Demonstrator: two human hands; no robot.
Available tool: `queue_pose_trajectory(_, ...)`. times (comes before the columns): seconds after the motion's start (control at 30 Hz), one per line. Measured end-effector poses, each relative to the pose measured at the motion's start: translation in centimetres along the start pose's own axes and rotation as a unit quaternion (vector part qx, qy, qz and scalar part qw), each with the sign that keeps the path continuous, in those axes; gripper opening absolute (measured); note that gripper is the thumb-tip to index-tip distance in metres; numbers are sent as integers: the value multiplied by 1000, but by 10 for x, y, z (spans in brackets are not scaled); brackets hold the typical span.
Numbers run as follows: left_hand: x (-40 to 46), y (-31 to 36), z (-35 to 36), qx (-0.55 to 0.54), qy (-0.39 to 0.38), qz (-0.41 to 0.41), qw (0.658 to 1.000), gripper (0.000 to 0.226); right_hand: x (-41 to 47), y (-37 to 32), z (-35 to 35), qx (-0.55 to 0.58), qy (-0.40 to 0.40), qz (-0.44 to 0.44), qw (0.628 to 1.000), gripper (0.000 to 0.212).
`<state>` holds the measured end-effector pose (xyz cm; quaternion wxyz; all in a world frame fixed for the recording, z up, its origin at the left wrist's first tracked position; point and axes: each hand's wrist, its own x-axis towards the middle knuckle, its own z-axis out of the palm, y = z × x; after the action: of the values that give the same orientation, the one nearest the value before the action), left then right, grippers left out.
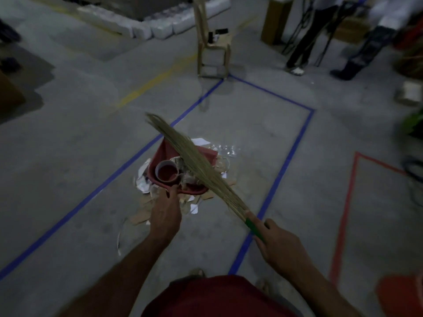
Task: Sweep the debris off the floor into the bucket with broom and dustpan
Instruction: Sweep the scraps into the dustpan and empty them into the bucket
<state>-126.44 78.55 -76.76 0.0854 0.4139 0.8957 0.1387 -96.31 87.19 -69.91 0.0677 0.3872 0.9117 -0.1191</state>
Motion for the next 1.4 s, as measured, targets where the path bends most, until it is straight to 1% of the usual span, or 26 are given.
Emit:
queue_pose_trajectory(0.07, -11, 27, 5, -7, -8, 30, 999, 44, -30, 16, 0, 0, 8, 19, 1000, 73)
queue_pose_trajectory(0.2, -42, 92, 18, -21, -20, 94, 995, 50, -91, 54, 2, 11, 46, 64, 997, 80)
queue_pose_trajectory(0.3, -71, 147, 33, -25, -18, 132, 991, 34, -143, 90, 6, 13, 60, 101, 993, 82)
queue_pose_trajectory(0.4, -109, 212, 58, -42, -21, 192, 980, 32, -205, 136, 12, 36, 80, 162, 983, 79)
queue_pose_trajectory(0.47, -139, 258, 79, -62, -31, 209, 976, 36, -249, 168, 12, 55, 60, 201, 976, 78)
queue_pose_trajectory(0.57, -184, 329, 105, -67, -61, 224, 970, 38, -315, 212, 11, 54, 77, 246, 965, 75)
queue_pose_trajectory(0.67, -223, 395, 125, -69, -78, 250, 963, 41, -369, 247, 8, 43, 92, 282, 954, 79)
queue_pose_trajectory(0.77, -259, 450, 140, -75, -83, 282, 953, 37, -414, 278, 8, 21, 102, 307, 946, 84)
queue_pose_trajectory(0.83, -279, 483, 152, -79, -87, 309, 944, 36, -442, 298, 11, 39, 101, 330, 938, 84)
queue_pose_trajectory(1.0, -320, 563, 191, -72, -123, 339, 930, 31, -495, 349, 26, 98, 72, 401, 908, 88)
queue_pose_trajectory(1.07, -335, 594, 209, -74, -140, 350, 923, 31, -510, 372, 27, 129, 86, 419, 895, 81)
queue_pose_trajectory(1.13, -350, 626, 229, -75, -160, 363, 915, 32, -526, 400, 34, 117, 120, 415, 894, 72)
queue_pose_trajectory(1.17, -358, 642, 239, -72, -172, 368, 911, 32, -532, 414, 37, 112, 118, 425, 890, 71)
queue_pose_trajectory(1.2, -365, 658, 250, -73, -183, 370, 908, 32, -537, 430, 39, 102, 104, 441, 886, 73)
queue_pose_trajectory(1.27, -377, 691, 275, -84, -203, 369, 903, 33, -548, 465, 50, 121, 59, 460, 878, 83)
queue_pose_trajectory(1.3, -382, 706, 289, -87, -211, 372, 900, 34, -554, 480, 57, 128, 53, 469, 872, 85)
queue_pose_trajectory(1.4, -396, 750, 330, -72, -239, 372, 894, 36, -570, 522, 65, 139, 64, 491, 857, 76)
